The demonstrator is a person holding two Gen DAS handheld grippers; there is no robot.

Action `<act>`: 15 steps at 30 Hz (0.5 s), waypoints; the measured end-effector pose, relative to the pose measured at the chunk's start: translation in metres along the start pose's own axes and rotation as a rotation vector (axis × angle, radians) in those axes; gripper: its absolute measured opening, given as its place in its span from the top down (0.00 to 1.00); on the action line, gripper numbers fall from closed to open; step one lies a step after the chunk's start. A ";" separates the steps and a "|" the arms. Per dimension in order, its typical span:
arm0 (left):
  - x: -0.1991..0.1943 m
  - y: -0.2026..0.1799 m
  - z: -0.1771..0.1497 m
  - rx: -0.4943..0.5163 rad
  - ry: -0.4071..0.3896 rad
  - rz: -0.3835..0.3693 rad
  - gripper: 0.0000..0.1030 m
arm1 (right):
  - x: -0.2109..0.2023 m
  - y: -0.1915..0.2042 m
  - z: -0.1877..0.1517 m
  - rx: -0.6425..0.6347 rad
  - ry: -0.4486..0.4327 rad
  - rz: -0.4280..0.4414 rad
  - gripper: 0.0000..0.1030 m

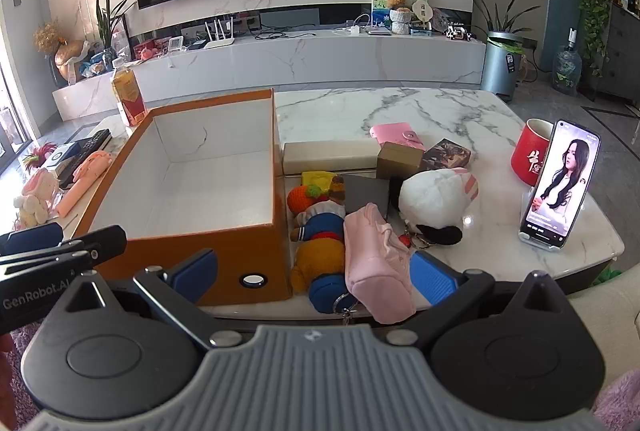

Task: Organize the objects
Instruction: 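Move both tools toward the cream block and brown cardboard box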

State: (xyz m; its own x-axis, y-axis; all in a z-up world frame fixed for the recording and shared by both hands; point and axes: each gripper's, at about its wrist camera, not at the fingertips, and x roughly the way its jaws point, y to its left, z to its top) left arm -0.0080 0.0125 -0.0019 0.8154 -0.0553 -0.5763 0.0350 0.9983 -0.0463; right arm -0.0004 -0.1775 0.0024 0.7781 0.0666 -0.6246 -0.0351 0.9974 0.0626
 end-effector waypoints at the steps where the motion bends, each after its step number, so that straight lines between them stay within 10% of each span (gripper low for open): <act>1: 0.000 0.001 -0.001 -0.001 0.001 0.000 0.17 | 0.000 0.000 0.000 0.000 0.000 0.000 0.01; 15: 0.003 0.000 -0.003 -0.005 0.022 -0.008 0.17 | 0.004 0.001 -0.001 -0.009 0.010 0.000 0.01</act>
State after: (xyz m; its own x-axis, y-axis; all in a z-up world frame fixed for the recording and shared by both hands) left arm -0.0069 0.0128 -0.0062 0.8021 -0.0633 -0.5938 0.0382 0.9978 -0.0548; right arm 0.0018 -0.1765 -0.0005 0.7721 0.0666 -0.6321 -0.0404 0.9976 0.0558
